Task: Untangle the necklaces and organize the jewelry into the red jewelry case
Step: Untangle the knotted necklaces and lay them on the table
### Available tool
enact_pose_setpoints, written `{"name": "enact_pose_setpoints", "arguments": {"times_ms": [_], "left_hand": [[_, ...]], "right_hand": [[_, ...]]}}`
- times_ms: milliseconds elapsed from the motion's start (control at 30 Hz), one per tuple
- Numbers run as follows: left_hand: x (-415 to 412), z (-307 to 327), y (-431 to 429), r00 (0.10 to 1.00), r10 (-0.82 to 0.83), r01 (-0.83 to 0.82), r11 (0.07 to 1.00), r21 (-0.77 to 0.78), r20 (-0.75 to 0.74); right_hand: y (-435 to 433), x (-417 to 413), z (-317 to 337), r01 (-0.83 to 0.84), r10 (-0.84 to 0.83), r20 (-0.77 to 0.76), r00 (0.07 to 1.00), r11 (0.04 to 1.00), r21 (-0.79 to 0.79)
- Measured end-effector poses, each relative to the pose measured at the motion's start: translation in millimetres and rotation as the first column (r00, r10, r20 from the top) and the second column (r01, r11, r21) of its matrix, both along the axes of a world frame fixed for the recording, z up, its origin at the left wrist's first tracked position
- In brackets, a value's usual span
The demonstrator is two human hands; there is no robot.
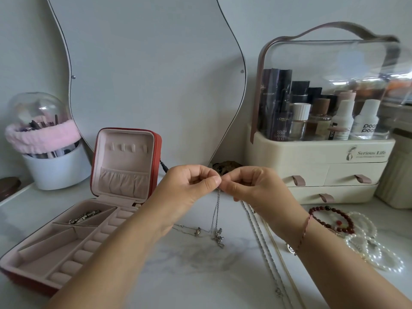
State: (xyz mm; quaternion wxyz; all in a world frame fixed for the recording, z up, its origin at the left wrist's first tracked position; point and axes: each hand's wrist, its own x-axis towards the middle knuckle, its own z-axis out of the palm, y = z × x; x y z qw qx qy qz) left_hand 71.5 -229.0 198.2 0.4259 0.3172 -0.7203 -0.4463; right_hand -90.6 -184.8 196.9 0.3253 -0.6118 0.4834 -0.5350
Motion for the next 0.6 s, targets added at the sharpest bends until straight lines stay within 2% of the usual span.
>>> {"name": "enact_pose_setpoints", "arguments": {"times_ms": [233, 500, 600], "left_hand": [[-2.4, -5.1, -2.0, 0.999, -0.044, 0.044, 0.998, 0.033, -0.004], [-6.8, -8.5, -4.5, 0.989, 0.006, -0.001, 0.999, 0.035, -0.148], [-5.1, -7.4, -6.6, 0.974, -0.060, 0.088, 0.989, 0.120, -0.221]], "right_hand": [[-1.3, 1.1, -0.4, -0.017, 0.019, 0.051, 0.999, 0.999, -0.044], [-4.2, -0.6, -0.5, -0.157, 0.134, 0.200, 0.971, 0.982, 0.103], [-4.7, -1.2, -1.0, -0.164, 0.133, 0.223, 0.966, 0.978, 0.128]]}}
